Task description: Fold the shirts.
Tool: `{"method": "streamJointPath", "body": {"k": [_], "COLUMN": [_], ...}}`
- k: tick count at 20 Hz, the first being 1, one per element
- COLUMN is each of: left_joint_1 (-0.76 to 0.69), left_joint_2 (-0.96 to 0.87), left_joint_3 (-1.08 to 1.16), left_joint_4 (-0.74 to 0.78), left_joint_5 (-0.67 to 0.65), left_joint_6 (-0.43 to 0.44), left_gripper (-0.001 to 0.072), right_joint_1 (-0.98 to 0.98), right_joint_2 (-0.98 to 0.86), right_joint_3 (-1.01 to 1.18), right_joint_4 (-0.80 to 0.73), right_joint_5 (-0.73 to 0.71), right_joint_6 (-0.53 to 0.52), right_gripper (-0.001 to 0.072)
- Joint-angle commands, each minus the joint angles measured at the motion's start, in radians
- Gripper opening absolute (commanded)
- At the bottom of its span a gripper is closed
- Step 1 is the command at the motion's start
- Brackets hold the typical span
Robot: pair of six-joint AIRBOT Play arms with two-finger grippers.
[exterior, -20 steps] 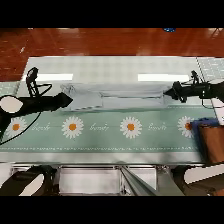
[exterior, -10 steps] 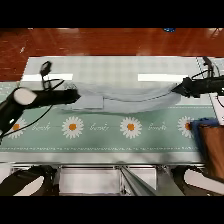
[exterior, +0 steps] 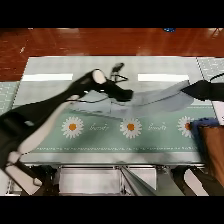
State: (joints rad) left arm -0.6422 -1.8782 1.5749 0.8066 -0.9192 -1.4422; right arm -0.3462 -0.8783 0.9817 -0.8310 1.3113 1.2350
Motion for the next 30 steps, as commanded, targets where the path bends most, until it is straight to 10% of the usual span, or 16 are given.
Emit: {"method": "streamJointPath", "body": {"k": [1, 6, 13, 19, 28, 30], "left_joint_1": [-0.119, -0.185, 0.161, 0.465, 0.695, 0.695], "left_joint_2": [-0.194, -0.249, -0.052, 0.485, 1.263, 1.304], "left_joint_3": [0.211, 0.267, 0.254, -0.088, -0.823, -0.904], "left_joint_4": [-0.064, -0.153, -0.113, 0.192, 0.222, 0.211], "left_joint_5": [-0.082, -0.1, -0.383, -0.326, -0.116, -0.116], "left_joint_6": [-0.1, -0.063, 0.056, 0.042, -0.015, -0.029], "left_gripper": [0.0016, 0.0017, 0.0016, 0.0017, 0.0017, 0.0017], "right_joint_1": [0.001, 0.001, 0.098, 0.491, 0.854, 0.889], "right_joint_2": [0.061, 0.061, 0.05, -0.222, -0.906, -0.988], "right_joint_3": [-0.003, -0.003, -0.003, 0.146, 0.623, 0.647], "right_joint_4": [0.061, 0.096, 0.156, 0.158, 0.206, 0.206], "right_joint_5": [0.026, 0.035, 0.0, -0.263, -0.342, -0.365], "right_joint_6": [0.006, -0.008, -0.009, 0.058, 0.139, 0.166], "right_gripper": [0.0028, 0.0029, 0.0028, 0.0029, 0.0031, 0.0232]}}
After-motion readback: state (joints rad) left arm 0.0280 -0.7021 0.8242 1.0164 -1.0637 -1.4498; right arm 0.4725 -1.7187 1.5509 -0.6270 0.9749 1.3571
